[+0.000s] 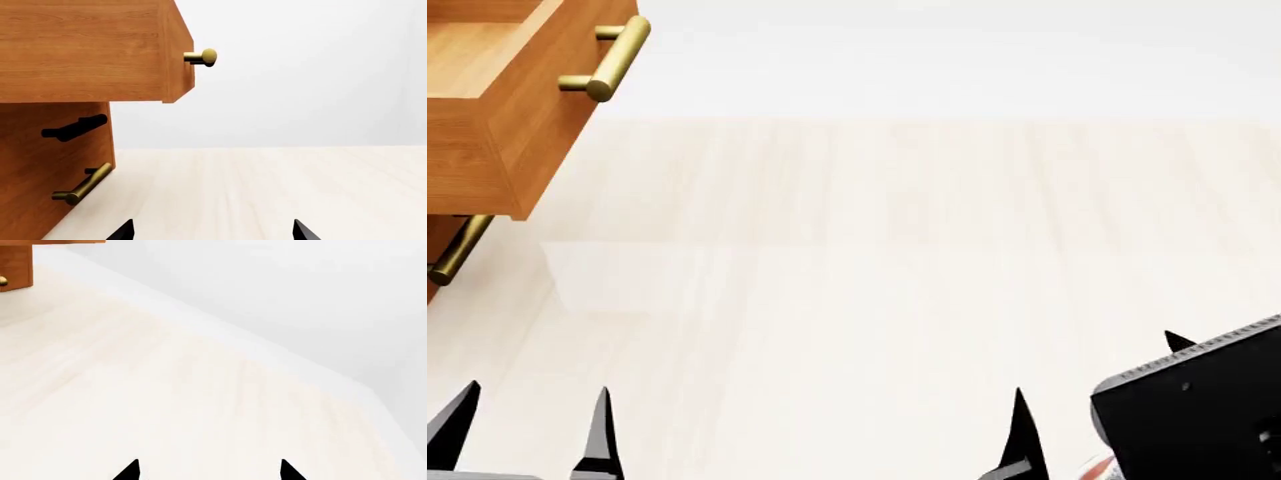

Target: Put the bowl on the plate.

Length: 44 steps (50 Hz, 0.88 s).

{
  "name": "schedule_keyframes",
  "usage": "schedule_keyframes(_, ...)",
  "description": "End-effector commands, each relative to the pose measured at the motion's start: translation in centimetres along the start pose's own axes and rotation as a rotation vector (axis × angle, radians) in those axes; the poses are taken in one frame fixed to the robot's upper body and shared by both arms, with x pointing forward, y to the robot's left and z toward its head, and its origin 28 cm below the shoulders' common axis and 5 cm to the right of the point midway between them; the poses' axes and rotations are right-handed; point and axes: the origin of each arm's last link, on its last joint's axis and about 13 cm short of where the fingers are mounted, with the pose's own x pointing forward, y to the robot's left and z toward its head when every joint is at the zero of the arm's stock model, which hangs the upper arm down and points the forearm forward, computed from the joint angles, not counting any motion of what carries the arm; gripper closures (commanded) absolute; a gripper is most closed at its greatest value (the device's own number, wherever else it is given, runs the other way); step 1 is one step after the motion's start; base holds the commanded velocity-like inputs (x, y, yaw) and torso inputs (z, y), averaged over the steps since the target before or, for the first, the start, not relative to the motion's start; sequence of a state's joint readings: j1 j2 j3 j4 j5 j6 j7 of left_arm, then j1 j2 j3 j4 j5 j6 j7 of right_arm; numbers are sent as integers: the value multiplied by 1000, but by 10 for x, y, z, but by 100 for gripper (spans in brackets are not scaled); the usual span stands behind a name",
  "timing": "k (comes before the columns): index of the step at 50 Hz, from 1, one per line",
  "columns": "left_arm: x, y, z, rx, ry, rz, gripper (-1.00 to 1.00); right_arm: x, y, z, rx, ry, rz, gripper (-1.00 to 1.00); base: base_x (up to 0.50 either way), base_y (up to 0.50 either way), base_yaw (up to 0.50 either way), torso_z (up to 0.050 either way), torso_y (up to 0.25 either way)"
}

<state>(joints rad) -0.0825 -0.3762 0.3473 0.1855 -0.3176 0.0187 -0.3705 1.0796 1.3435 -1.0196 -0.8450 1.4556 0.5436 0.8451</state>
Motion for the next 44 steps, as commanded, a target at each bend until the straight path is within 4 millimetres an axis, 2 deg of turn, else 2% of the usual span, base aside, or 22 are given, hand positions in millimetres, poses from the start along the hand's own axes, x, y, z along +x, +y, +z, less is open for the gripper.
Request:
schedule_keyframes(1,0,0,0,1,0,1,-100,1,1,9,-5,-87,-27,-100,0,0,0,0,0)
schedule_keyframes(26,0,-1,5,11,-12,-2,-100,4,7,15,-50,-263,-52,-100,0,0,0,0,0)
schedule_keyframes(44,-2,0,4,12,-10,1,-100,9,11,21,-198,-361,-82,-100,0,0,0,0,0)
